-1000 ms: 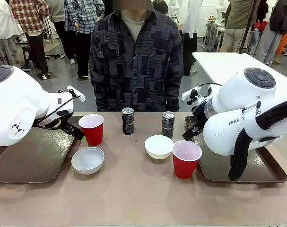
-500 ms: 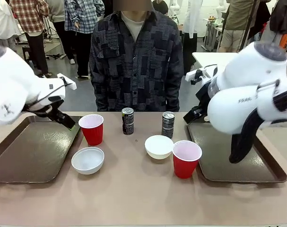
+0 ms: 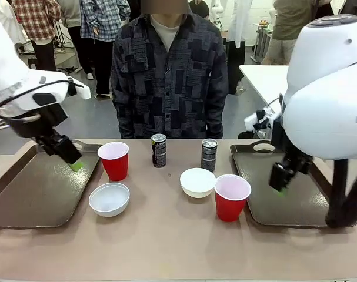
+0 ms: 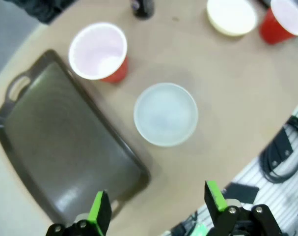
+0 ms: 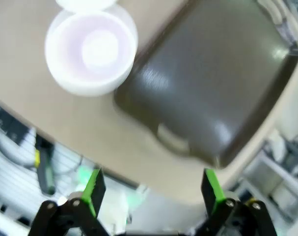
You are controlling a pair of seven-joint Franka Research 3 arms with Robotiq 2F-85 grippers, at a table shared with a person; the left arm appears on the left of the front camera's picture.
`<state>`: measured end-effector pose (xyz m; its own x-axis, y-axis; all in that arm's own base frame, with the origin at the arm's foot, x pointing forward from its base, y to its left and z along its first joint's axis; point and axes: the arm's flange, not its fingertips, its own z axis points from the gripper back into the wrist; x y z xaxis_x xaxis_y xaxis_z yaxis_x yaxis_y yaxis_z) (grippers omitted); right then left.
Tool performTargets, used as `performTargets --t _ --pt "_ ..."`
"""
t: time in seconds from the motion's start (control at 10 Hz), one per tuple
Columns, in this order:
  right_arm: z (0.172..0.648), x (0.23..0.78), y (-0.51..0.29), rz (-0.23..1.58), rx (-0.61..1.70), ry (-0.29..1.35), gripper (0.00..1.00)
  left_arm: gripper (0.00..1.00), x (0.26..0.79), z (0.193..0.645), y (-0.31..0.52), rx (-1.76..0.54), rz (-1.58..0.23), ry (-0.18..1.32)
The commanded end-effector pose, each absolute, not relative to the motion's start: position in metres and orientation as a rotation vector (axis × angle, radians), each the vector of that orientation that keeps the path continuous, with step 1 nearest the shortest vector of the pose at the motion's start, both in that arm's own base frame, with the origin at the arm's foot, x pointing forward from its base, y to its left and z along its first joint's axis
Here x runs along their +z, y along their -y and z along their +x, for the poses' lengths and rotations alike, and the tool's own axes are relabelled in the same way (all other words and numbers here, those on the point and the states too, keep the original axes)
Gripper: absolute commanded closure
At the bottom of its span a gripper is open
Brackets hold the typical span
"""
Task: Prepare tableware on both trays.
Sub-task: Pick up a Picnic Bowl from the table and place it on a Handle tray.
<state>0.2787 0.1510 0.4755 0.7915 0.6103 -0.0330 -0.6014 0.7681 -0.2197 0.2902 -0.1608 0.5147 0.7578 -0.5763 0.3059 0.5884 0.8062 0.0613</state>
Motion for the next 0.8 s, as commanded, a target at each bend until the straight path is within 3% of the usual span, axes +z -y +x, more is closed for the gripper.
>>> performTargets --t 0.0,0.1,0.3,0.4,0.5,0.6,0.7 --pt "0.184 0.435 -0.125 -0.284 0.628 0.056 0.0 0.0 0.508 0.251 0.157 -0.548 0.023 0.347" --pt "0.279 0.476 -0.151 -0.224 0.658 0.041 0.0 0.0 0.515 0.29 0.161 -0.635 -0.039 0.32" --pt "0.279 0.476 -0.151 -0.224 0.658 0.041 0.0 0.0 0.515 0.29 0.161 -0.635 -0.039 0.32" --pt "0.252 0.489 -0.153 -0.248 0.65 0.021 0.0 0.0 0.515 0.29 0.161 -0.635 -0.039 0.32" --pt "0.28 0.473 -0.149 -0.176 0.658 -0.046 0.0 0.0 0.52 0.28 0.162 -0.621 -0.026 0.321" --pt "0.288 0.486 -0.116 -0.052 0.65 -0.081 0.0 0.0 0.524 0.292 0.14 -0.58 -0.184 0.289" --pt "0.286 0.505 -0.073 0.181 0.607 -0.082 0.0 0.0 0.536 0.295 0.108 -0.503 -0.435 0.283"
